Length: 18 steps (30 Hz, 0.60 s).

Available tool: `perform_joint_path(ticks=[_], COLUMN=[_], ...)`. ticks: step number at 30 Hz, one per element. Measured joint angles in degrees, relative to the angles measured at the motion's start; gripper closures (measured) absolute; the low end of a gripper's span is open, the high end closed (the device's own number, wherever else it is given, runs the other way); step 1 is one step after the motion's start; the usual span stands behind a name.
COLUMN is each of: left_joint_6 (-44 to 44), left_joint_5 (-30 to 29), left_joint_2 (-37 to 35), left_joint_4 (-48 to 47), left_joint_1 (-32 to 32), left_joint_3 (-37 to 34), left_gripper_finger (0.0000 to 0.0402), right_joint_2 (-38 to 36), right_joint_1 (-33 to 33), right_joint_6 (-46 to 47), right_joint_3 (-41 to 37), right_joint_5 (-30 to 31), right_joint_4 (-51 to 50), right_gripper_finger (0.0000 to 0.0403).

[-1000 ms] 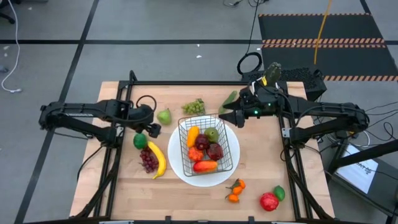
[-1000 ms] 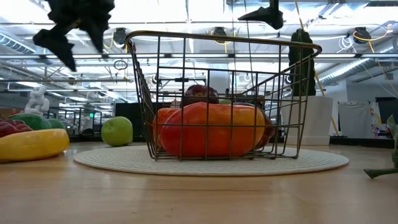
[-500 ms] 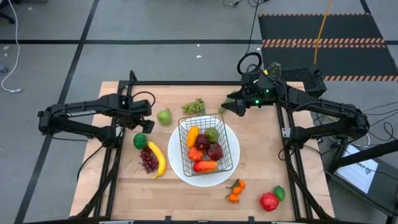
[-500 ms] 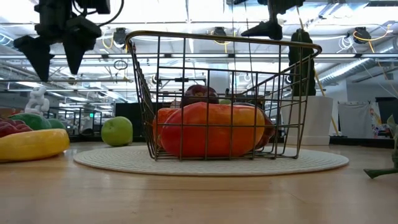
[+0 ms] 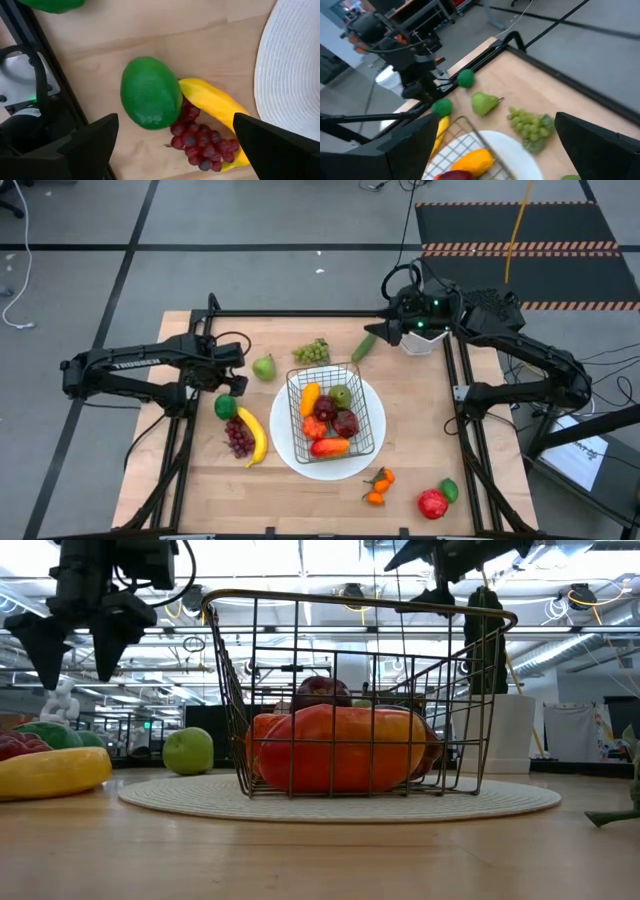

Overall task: Build produce basket
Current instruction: Put the bottom left green lime into the black wire basket

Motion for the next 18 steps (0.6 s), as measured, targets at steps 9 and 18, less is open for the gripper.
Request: perform_joint_path(ticks=[9, 18], left_joint_6=[-4.21, -3.35], left_joint_5=[0.01, 0.92], left_joint_2=[0.02, 0.02], left_joint_4=[8.36, 13.08], left_joint_1=[-0.02, -0.11], left_joint_3=[0.00, 0.00], left_gripper_finger=[0.0009, 0.0009], right_joint_2=[0.00, -0.35], right_joint_1=[-3.11, -3.19], right_joint_6=[-4.74, 0.31], right_joint_3=[0.00, 0.00], right_joint_5=[-0.11, -6.54], right_joint_4=[-1.51, -5.83], right_gripper_finger=[0.0010, 0.0010])
